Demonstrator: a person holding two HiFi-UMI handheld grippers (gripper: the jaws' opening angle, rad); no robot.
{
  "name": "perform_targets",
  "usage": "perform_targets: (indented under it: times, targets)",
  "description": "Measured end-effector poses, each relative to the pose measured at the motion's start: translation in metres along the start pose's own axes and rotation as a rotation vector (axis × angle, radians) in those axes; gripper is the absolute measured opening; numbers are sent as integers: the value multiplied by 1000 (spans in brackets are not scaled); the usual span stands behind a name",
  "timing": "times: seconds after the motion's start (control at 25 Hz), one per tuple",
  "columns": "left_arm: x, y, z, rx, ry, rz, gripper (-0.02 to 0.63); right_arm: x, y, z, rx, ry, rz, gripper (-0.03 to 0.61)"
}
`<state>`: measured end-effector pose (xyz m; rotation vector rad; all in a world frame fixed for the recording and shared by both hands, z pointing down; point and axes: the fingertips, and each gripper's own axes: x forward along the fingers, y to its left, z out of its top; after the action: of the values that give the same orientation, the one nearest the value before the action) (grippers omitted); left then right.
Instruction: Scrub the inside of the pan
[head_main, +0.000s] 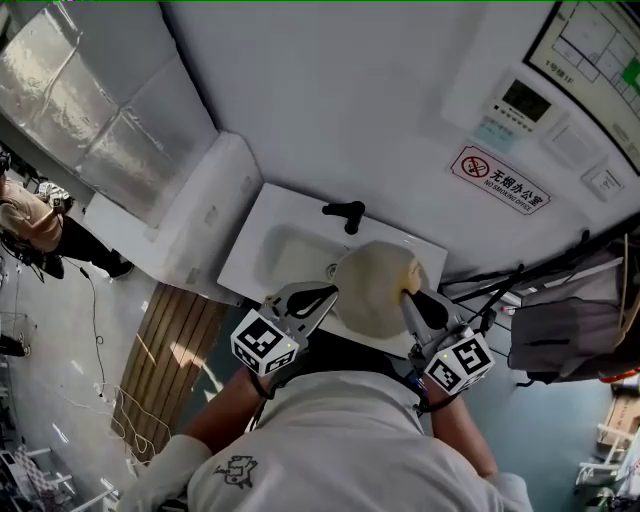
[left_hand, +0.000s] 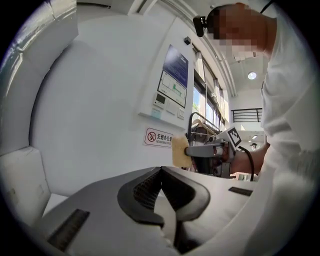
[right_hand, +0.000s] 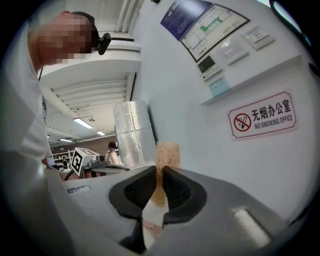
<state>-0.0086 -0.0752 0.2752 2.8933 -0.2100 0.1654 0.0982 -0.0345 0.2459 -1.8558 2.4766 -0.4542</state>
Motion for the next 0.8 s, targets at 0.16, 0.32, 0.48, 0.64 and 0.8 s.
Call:
perform_targets:
  times: [0.16, 0.32, 0.48, 0.64, 0.8]
  targets:
    - [-7, 8, -13, -8, 32, 3, 5, 4, -12, -20, 12, 38, -19, 41]
    - [-8, 13, -37, -12, 88, -10, 25, 12, -23, -37, 36, 69, -34, 40]
    - [-4, 19, -59, -7, 139, -6, 54, 18, -33, -54, 62, 110, -27, 41]
    - [1, 31, -84, -23, 196, 0, 77, 27, -41, -72, 89, 139, -26, 41]
    - [7, 40, -110, -70, 241, -2, 152, 37, -52, -89, 113, 186, -14, 41]
